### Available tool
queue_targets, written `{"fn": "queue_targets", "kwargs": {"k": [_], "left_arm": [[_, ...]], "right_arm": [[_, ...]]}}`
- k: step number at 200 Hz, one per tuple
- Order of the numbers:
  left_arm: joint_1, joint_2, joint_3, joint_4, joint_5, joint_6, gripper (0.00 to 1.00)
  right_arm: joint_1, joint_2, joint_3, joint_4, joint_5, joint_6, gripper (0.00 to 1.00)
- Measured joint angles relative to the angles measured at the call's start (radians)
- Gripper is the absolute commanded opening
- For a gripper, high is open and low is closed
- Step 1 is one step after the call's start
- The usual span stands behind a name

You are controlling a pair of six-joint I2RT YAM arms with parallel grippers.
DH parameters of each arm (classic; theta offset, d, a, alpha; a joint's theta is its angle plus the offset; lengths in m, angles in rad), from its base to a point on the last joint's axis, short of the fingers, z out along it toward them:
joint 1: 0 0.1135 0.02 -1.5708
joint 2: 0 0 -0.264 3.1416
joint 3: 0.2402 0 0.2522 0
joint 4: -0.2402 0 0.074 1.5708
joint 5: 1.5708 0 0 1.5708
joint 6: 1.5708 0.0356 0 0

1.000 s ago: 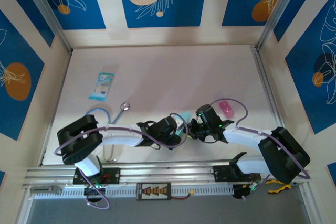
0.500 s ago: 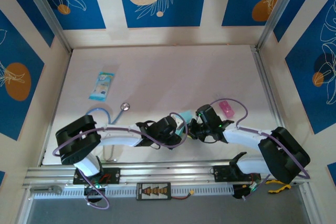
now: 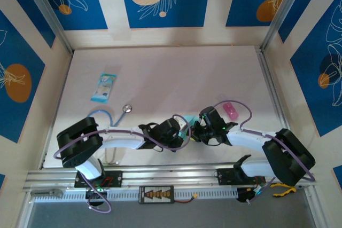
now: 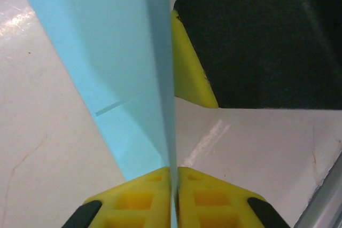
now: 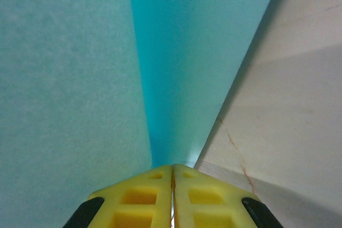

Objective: Fold a paper plane with a square sheet of paper (pick it up from the middle)
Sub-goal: Perform the fifth fold on the wing at the bottom-center of the table.

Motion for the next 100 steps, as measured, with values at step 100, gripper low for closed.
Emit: {"fn": "queue_targets", "kwargs": {"k": [100], "left_arm": [[0.0, 0.078, 0.024, 0.001, 0.019, -0.008, 0.05]], "right_arm": [[0.0, -0.106, 0.005, -0.08, 0.044, -0.004, 0.11]]}}
